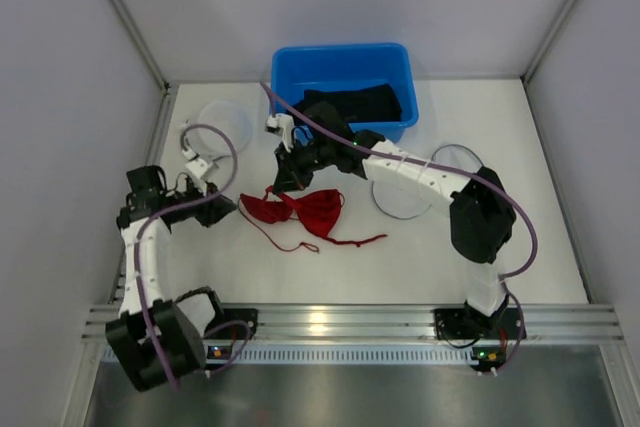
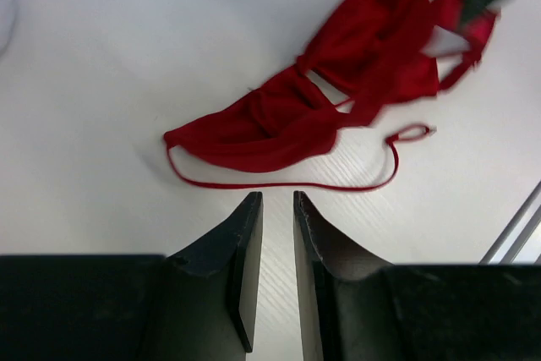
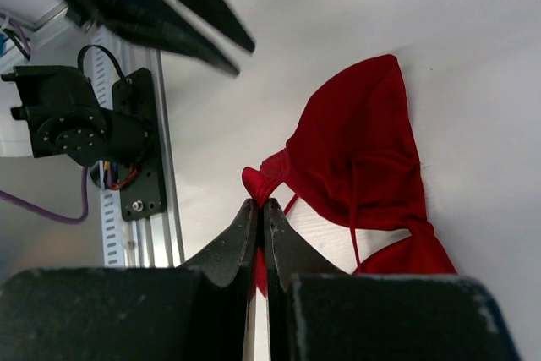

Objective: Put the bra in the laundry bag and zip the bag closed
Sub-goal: Adjust the bra at the center of the board.

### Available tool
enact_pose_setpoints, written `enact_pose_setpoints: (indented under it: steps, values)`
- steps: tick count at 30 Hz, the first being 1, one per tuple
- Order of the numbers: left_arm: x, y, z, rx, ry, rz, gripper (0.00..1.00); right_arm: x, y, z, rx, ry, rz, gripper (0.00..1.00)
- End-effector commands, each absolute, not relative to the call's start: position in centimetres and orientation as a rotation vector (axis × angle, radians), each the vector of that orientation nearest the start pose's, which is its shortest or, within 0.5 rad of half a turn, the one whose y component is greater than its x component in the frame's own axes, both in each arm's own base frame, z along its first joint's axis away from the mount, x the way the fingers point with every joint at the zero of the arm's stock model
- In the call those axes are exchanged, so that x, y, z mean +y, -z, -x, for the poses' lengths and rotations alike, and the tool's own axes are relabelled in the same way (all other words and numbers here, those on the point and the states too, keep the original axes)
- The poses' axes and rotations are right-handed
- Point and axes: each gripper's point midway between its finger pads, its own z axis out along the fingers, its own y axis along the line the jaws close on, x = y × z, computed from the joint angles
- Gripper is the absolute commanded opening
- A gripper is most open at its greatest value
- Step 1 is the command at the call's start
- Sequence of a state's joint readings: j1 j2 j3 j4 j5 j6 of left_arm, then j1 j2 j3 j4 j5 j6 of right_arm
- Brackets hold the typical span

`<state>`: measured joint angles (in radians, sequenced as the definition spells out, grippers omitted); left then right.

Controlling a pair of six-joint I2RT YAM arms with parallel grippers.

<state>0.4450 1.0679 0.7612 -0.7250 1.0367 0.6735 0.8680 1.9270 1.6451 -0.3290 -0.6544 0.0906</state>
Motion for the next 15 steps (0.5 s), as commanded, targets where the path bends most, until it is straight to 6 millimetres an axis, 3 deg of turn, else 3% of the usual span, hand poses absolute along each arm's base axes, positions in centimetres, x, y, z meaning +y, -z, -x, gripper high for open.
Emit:
enact_pose_setpoints:
  steps: [1, 3, 7, 10, 15]
  values:
    - [-8.0, -15.4, -22.2, 1.801, 0.573, -1.098, 0.26, 46.1, -22.3, -25.2, 1.871, -1.284, 1.227, 0.0]
    - [-10.9, -14.6, -20.1, 1.701, 0.59, -1.297, 0.26, 46.2, -21.4, -25.2, 1.889, -1.291, 1.23, 0.0]
    - [-13.7, -13.1, -17.2, 1.534, 0.546, -1.589, 0.27, 45.9, -19.9, -25.8, 1.946, -1.314, 1.209, 0.0]
    - [-14.6, -11.4, -15.9, 1.438, 0.519, -1.768, 0.28, 45.7, -19.2, -26.0, 1.959, -1.32, 1.207, 0.0]
    - [-16.0, -7.8, -15.0, 1.498, 0.608, -2.006, 0.33, 45.6, -18.7, -26.4, 1.977, -1.32, 1.206, 0.0]
